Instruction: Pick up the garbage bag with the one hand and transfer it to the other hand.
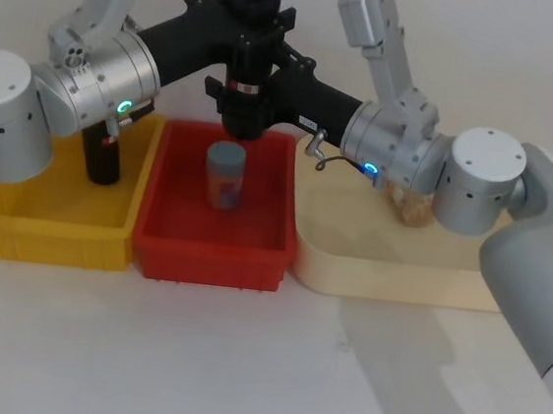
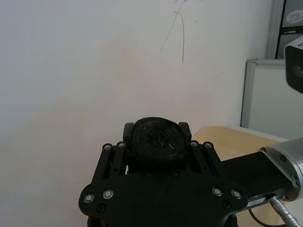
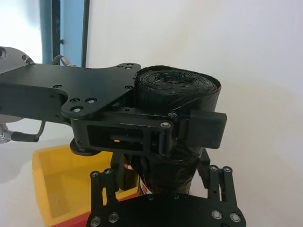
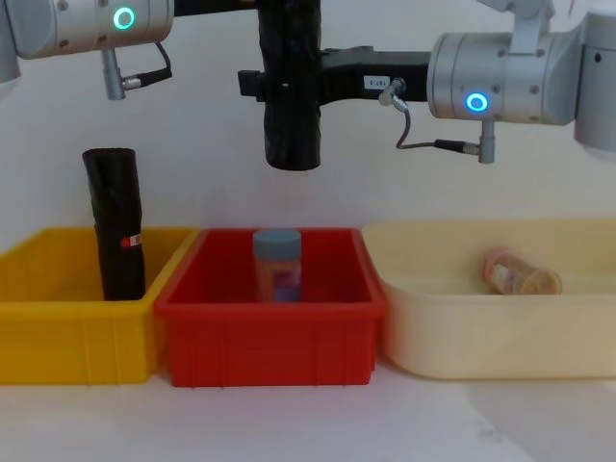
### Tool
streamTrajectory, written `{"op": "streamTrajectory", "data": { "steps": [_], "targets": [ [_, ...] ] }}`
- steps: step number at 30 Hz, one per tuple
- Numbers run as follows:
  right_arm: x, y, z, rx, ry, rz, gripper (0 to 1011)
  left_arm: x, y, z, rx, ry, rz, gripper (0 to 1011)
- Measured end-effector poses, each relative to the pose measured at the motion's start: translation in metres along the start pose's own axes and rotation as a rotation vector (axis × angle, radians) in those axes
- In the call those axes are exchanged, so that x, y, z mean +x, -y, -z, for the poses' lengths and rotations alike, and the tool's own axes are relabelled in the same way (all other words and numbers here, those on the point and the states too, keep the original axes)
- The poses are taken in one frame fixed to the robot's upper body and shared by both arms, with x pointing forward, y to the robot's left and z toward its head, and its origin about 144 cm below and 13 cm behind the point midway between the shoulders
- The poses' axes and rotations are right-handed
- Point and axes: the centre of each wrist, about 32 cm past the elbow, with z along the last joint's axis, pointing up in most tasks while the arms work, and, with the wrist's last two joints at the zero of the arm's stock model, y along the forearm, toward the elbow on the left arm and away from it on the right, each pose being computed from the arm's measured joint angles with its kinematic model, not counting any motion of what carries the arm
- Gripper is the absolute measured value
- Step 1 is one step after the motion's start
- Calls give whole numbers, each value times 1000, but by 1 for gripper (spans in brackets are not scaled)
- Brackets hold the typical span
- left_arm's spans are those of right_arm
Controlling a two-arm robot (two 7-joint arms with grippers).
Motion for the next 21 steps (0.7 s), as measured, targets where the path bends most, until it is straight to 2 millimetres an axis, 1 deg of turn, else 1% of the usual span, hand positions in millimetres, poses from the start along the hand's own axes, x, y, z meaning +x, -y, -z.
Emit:
{"op": "streamTrajectory", "data": {
  "steps": [1, 5, 6, 7, 8, 12, 14, 17, 21],
  "targets": [
    [0, -1, 0, 0, 0, 0, 945, 0, 0, 0, 0, 0, 0, 532],
    [0, -2, 0, 1, 0, -1, 840, 0, 0, 0, 0, 0, 0, 532],
    [0, -3, -1, 1, 0, -2, 799, 0, 0, 0, 0, 0, 0, 531],
    [0, -3, -1, 1, 0, -2, 789, 0, 0, 0, 0, 0, 0, 531],
    [0, -4, -1, 1, 0, -2, 745, 0, 0, 0, 0, 0, 0, 532],
    [0, -5, -1, 1, 0, -2, 629, 0, 0, 0, 0, 0, 0, 531],
    [0, -5, -1, 1, 0, -3, 549, 0, 0, 0, 0, 0, 0, 531],
    [0, -6, -1, 1, -1, -3, 505, 0, 0, 0, 0, 0, 0, 532],
    [0, -6, -1, 1, 0, -4, 505, 0, 0, 0, 0, 0, 0, 531]
  ]
}}
